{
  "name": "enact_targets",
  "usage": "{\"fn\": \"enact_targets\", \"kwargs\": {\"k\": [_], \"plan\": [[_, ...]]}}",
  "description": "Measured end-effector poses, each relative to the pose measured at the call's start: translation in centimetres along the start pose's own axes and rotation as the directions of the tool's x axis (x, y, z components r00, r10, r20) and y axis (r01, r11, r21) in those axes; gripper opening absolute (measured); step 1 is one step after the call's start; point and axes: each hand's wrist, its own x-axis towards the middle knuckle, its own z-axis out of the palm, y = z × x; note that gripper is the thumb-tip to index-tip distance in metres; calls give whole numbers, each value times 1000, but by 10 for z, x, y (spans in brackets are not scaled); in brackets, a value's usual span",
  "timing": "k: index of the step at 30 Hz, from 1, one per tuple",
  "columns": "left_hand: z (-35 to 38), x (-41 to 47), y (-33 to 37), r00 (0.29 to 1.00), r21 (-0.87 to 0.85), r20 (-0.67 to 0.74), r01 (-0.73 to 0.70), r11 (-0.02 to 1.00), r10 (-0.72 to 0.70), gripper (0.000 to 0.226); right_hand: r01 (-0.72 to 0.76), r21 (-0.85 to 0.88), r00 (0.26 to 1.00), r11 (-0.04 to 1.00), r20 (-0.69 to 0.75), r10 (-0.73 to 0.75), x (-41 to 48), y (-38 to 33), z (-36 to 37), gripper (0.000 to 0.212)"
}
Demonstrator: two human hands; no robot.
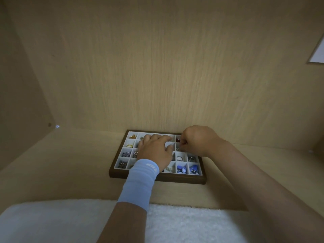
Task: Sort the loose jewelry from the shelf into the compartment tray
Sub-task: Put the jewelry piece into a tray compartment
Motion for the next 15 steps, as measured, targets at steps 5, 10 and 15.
{"fn": "enact_targets", "kwargs": {"k": [5,10,15], "plan": [[-9,-5,1,999,-90,-23,25,996,-27,36,-36,130,999,991,0,37,-6,5,-1,21],[-25,-10,-14,1000,35,-13,12,999,-12,40,-108,366,971,924,-163,177,-44,20,-3,22],[-51,-34,-48,984,132,93,141,981,-154,91,-158,685,987,712,130,94,-75,13,23,98]]}}
